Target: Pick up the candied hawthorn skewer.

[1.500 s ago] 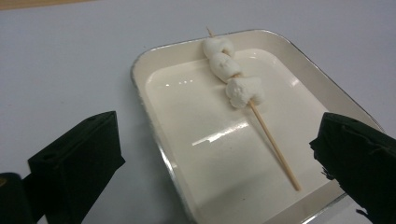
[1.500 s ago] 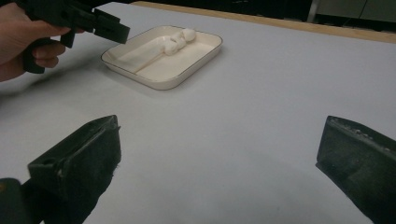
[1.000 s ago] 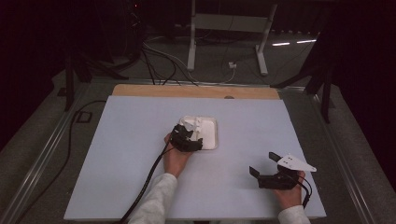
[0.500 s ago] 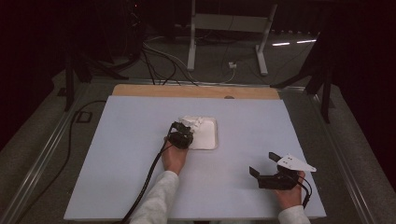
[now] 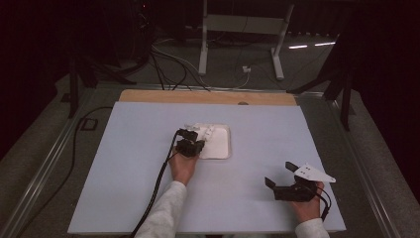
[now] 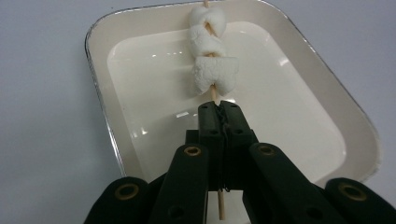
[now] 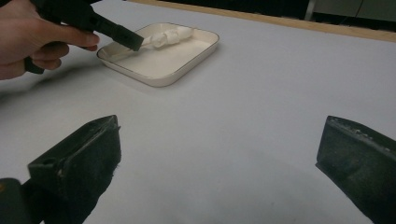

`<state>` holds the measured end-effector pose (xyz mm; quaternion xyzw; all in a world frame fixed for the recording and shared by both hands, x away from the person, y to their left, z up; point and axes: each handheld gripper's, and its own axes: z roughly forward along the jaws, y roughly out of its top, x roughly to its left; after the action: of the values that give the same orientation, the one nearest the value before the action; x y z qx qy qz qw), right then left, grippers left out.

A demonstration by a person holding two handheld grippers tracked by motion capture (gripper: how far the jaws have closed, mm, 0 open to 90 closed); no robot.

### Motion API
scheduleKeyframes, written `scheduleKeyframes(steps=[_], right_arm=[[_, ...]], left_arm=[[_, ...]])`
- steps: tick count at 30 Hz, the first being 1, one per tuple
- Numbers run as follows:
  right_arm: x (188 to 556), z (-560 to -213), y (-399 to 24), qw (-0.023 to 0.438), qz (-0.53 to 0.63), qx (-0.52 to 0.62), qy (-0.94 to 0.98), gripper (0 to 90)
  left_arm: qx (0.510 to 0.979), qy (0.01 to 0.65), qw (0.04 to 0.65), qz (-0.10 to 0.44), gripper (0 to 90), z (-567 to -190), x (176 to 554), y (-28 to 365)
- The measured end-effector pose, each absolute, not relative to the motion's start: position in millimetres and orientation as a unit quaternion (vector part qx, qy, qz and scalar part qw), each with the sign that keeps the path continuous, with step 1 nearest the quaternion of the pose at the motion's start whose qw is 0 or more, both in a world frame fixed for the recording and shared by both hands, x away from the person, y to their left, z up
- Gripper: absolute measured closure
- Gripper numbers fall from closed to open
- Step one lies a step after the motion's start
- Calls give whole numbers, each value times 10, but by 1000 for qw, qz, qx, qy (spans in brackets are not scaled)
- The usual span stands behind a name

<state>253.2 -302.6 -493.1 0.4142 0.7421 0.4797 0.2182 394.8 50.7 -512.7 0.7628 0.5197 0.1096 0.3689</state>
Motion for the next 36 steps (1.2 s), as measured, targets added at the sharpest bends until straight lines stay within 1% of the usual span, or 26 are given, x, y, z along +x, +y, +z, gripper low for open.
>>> scheduleKeyframes(steps=[13,19,27,31,36], right_arm=[[2531,-4934,-3024,218,478,416,742,0],[2532,-4936,-3020,218,477,415,743,0],[2534,-4938,-3023,217,477,417,743,0],[2539,-4942,-3019,218,476,416,744,0],[2539,-4941,-3026,217,477,418,742,0]], left_arm=[[764,521,369,91,899,-5097,3873,614],[776,515,355,87,899,-5061,3834,634],[795,506,326,77,874,-5082,3787,642],[798,501,325,81,895,-5074,3773,658],[792,494,349,82,899,-5023,3742,708]])
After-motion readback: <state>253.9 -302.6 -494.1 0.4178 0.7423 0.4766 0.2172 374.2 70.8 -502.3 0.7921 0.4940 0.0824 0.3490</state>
